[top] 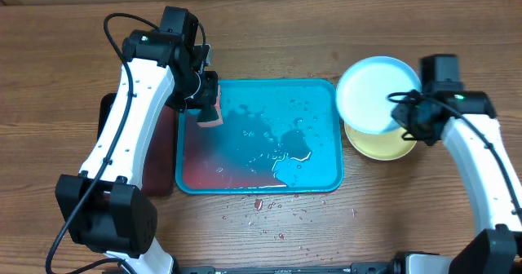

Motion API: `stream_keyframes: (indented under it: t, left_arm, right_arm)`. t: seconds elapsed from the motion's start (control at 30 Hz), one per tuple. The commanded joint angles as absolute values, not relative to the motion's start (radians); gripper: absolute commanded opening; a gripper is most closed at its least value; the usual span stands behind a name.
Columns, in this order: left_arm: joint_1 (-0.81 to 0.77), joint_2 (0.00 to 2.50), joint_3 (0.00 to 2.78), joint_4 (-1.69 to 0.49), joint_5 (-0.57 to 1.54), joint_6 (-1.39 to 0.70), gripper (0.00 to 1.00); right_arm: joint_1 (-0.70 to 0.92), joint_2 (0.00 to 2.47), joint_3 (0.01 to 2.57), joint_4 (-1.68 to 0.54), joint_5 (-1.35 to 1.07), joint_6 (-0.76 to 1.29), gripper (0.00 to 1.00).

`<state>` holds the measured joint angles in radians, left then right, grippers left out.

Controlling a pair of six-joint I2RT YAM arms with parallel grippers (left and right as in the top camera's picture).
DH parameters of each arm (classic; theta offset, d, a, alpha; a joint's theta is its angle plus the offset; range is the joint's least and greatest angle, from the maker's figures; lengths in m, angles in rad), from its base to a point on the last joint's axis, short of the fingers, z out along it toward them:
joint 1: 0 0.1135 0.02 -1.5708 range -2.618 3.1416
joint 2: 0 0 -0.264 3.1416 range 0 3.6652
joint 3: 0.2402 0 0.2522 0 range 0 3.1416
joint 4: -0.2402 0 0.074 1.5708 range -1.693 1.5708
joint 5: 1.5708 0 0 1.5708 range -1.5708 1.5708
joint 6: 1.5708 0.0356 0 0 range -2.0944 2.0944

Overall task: Clean dirty plates on tray and stack at the side
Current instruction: 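Stack the white plate onto the plates right of the tray, then drop the sponge onto the dark red tray with the left gripper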

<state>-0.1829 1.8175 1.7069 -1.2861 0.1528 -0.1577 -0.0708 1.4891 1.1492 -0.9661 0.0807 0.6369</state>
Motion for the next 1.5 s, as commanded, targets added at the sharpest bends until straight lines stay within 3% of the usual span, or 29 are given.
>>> stream_keyframes:
  t: [0.0, 0.2, 0.3, 0.43, 0.67, 0.87, 1.07, 1.27, 1.47]
  left_arm:
    - [-0.180, 1.811, 1.703, -1.282, 0.147, -0.173, 0.04]
    - [-0.167, 1.784, 1.705, -1.290, 0.146, -0.173, 0.04]
    - [-0.143, 1.718, 1.706, -1.310, 0.133, -0.175, 0.04]
    - [-0.110, 1.591, 1.705, -1.367, 0.044, -0.208, 0.04]
    - [-0.066, 1.434, 1.704, -1.475, -0.077, -0.210, 0.04]
    - [0.068, 1.419, 1.611, -1.475, -0.071, -0.192, 0.04]
    - [0.260, 1.440, 1.319, -1.160, -0.057, -0.134, 0.04]
    - [0.301, 1.541, 1.131, -0.875, -0.038, -0.126, 0.04]
    - [0.292, 1.689, 1.114, -0.846, 0.024, -0.127, 0.19]
  right_arm:
    - [-0.158, 1.514, 1.078, -0.931, -0.041, 0.567, 0.04]
    - [-0.191, 1.542, 0.951, -0.834, -0.051, 0.567, 0.05]
    - [-0.189, 1.551, 0.943, -0.826, -0.055, 0.564, 0.31]
    - [-0.189, 1.551, 0.948, -0.841, -0.116, 0.519, 0.74]
    - [-0.165, 1.537, 1.111, -0.993, -0.206, 0.495, 0.78]
    - [-0.035, 1.493, 1.292, -1.088, -0.211, 0.436, 0.86]
    - [0.123, 1.487, 1.319, -1.079, -0.199, 0.437, 0.89]
    - [0.218, 1.487, 1.318, -1.080, -0.143, 0.437, 0.89]
    - [0.243, 1.487, 1.318, -1.080, -0.131, 0.437, 0.90]
